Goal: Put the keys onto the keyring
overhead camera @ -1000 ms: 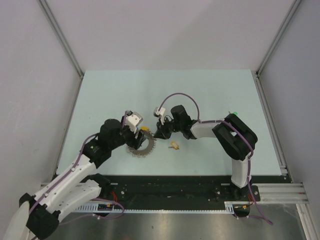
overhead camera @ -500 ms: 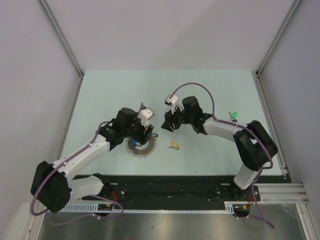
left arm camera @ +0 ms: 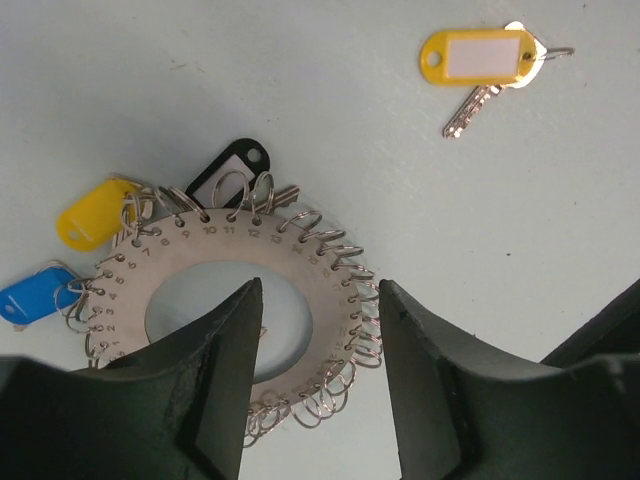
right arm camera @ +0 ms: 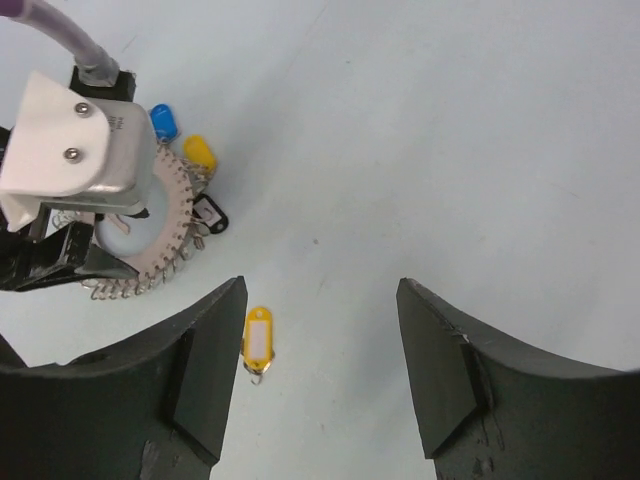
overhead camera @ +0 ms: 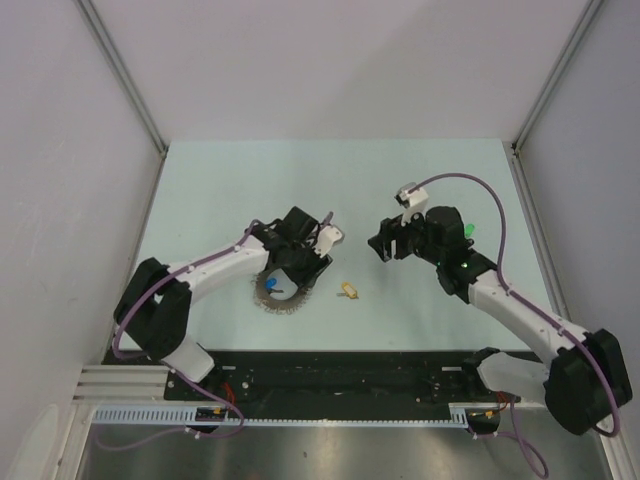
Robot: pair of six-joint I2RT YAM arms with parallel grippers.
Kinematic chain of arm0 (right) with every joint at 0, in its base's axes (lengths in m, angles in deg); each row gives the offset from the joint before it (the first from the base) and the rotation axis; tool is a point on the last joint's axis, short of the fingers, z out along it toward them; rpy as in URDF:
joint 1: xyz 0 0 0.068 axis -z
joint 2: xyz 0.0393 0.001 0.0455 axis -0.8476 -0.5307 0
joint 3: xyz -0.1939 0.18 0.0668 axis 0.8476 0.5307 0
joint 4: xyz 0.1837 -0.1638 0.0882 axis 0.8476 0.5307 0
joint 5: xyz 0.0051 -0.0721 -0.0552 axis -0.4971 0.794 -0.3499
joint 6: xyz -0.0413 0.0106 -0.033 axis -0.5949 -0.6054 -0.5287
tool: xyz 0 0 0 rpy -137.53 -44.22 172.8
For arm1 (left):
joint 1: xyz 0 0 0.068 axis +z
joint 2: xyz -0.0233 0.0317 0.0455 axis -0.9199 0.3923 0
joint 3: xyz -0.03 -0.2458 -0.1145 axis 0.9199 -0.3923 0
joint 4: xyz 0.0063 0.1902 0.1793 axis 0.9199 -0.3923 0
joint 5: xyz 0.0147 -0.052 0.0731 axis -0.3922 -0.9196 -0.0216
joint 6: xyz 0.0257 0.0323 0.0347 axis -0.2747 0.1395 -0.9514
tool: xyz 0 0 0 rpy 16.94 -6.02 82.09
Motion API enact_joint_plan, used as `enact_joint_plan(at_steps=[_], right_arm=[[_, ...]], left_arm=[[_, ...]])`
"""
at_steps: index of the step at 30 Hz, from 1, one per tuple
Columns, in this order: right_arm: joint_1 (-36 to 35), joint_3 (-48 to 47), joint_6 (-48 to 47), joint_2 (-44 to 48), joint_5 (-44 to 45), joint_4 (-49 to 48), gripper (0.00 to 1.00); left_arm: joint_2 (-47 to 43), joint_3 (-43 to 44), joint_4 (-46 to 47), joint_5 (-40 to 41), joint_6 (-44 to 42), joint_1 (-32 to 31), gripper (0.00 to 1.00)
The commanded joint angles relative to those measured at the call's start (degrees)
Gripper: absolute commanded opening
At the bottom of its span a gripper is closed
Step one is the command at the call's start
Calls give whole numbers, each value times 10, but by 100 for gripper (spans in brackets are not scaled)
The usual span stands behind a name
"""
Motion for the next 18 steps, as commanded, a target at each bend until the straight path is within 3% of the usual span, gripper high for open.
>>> enact_joint_plan(at_steps=[1,10,18], right_arm=[[0,48,9,87,92,14,68],[0,96,11,150,112,2,68],[0,99,10,157,113,-2,68]], left_arm=[[30,46,-41,7,-20,-23,52],[54,45,-27,62,-7,-74,53],[77,91,-17,108,-8,-68,54]])
